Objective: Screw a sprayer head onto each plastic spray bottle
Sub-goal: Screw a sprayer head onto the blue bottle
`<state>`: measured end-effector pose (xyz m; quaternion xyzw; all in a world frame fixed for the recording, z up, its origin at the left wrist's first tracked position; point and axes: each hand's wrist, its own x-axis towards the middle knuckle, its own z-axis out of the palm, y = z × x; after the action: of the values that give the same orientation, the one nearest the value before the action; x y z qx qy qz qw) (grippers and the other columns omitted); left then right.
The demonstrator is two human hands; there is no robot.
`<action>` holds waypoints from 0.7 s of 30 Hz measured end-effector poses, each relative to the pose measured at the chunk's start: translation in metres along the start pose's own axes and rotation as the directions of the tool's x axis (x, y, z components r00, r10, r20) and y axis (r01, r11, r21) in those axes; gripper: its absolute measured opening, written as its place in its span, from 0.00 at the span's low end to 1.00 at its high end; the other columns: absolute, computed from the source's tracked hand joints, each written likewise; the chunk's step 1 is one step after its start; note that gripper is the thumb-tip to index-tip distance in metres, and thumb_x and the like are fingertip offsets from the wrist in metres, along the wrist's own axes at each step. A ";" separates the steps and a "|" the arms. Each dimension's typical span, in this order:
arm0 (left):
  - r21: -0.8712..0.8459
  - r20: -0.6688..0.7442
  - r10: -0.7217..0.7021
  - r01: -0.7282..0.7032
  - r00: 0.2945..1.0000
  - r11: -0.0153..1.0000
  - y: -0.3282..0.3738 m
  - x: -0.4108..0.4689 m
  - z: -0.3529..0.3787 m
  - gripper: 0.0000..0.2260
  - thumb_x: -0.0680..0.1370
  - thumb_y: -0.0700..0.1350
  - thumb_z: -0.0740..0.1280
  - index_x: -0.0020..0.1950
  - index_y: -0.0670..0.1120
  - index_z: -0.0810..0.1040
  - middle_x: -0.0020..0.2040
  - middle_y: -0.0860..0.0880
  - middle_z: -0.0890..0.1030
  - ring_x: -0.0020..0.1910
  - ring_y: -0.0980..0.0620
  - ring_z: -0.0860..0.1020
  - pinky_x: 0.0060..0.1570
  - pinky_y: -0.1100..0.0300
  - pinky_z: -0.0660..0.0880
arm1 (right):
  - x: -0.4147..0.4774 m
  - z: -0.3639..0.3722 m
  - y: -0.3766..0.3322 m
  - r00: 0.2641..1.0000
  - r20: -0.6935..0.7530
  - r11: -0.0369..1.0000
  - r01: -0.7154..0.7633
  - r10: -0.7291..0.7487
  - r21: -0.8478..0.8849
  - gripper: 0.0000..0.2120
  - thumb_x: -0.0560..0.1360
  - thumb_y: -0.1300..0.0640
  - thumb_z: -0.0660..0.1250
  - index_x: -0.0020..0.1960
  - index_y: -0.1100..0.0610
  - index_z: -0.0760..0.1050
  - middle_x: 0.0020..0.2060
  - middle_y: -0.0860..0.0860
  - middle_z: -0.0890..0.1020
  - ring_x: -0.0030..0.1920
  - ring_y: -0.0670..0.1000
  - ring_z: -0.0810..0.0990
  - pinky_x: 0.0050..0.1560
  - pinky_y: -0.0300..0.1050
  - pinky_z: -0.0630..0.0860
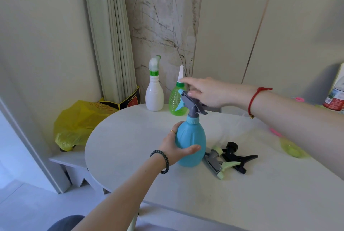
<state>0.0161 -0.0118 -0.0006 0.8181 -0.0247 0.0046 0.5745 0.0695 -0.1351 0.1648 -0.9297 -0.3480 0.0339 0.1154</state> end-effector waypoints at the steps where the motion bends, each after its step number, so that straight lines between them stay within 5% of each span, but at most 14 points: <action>1: -0.002 0.000 -0.001 0.001 1.000 1.000 0.000 0.000 0.000 0.35 0.64 0.54 0.74 0.66 0.59 0.59 0.58 0.54 0.74 0.57 0.53 0.74 0.57 0.54 0.74 | -0.002 -0.006 0.001 0.997 0.023 0.997 0.073 -0.072 -0.041 0.21 0.77 0.60 0.56 0.68 0.47 0.63 0.58 0.53 0.77 0.47 0.53 0.75 0.47 0.47 0.72; 3: 0.003 -0.001 -0.004 0.004 1.000 1.000 0.000 0.000 0.000 0.36 0.64 0.55 0.74 0.65 0.59 0.59 0.58 0.54 0.74 0.56 0.53 0.74 0.56 0.55 0.74 | -0.005 -0.014 0.000 0.979 0.115 0.957 0.188 -0.166 -0.220 0.20 0.73 0.66 0.59 0.60 0.49 0.72 0.62 0.52 0.75 0.57 0.54 0.74 0.55 0.49 0.71; 6: 0.008 0.004 -0.009 0.009 1.000 1.000 0.000 0.000 0.000 0.36 0.63 0.56 0.74 0.65 0.60 0.58 0.58 0.54 0.74 0.56 0.53 0.74 0.56 0.55 0.74 | -0.004 -0.015 -0.005 0.964 0.146 0.899 0.259 -0.220 -0.353 0.07 0.72 0.60 0.63 0.45 0.55 0.81 0.57 0.54 0.80 0.57 0.54 0.76 0.56 0.51 0.73; 12: 0.017 0.000 -0.017 0.017 1.000 1.000 0.001 -0.001 0.000 0.38 0.61 0.58 0.73 0.66 0.59 0.58 0.59 0.53 0.74 0.57 0.52 0.74 0.58 0.51 0.74 | -0.001 -0.016 -0.007 0.951 0.237 0.822 0.295 -0.201 -0.487 0.18 0.70 0.68 0.63 0.56 0.53 0.77 0.65 0.54 0.70 0.60 0.56 0.71 0.48 0.44 0.70; 15: 0.008 0.001 -0.003 0.003 1.000 1.000 0.001 -0.001 0.000 0.36 0.63 0.56 0.74 0.65 0.59 0.59 0.58 0.53 0.74 0.57 0.52 0.74 0.57 0.52 0.74 | -0.003 -0.015 -0.005 0.950 0.231 0.782 0.305 -0.211 -0.544 0.10 0.71 0.58 0.67 0.52 0.54 0.78 0.63 0.53 0.72 0.59 0.55 0.72 0.47 0.46 0.72; 18: 0.003 0.003 0.005 -0.005 1.000 1.000 0.001 -0.002 0.000 0.35 0.64 0.54 0.74 0.65 0.59 0.59 0.58 0.53 0.74 0.57 0.52 0.74 0.56 0.54 0.74 | -0.005 -0.010 -0.007 0.970 0.174 0.842 0.237 -0.172 -0.485 0.12 0.70 0.48 0.66 0.42 0.58 0.78 0.39 0.55 0.80 0.42 0.55 0.77 0.33 0.46 0.70; 21: -0.008 0.003 0.008 -0.008 1.000 1.000 0.001 -0.001 0.000 0.35 0.64 0.53 0.74 0.66 0.58 0.59 0.59 0.53 0.74 0.57 0.52 0.74 0.57 0.53 0.74 | -0.002 -0.001 -0.012 0.994 0.083 0.955 0.085 -0.064 -0.285 0.15 0.75 0.48 0.62 0.47 0.59 0.78 0.41 0.58 0.80 0.44 0.58 0.78 0.40 0.47 0.73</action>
<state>0.0145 -0.0122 0.0006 0.8158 -0.0290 0.0055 0.5776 0.0604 -0.1275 0.1687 -0.9210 -0.3879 0.0126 -0.0328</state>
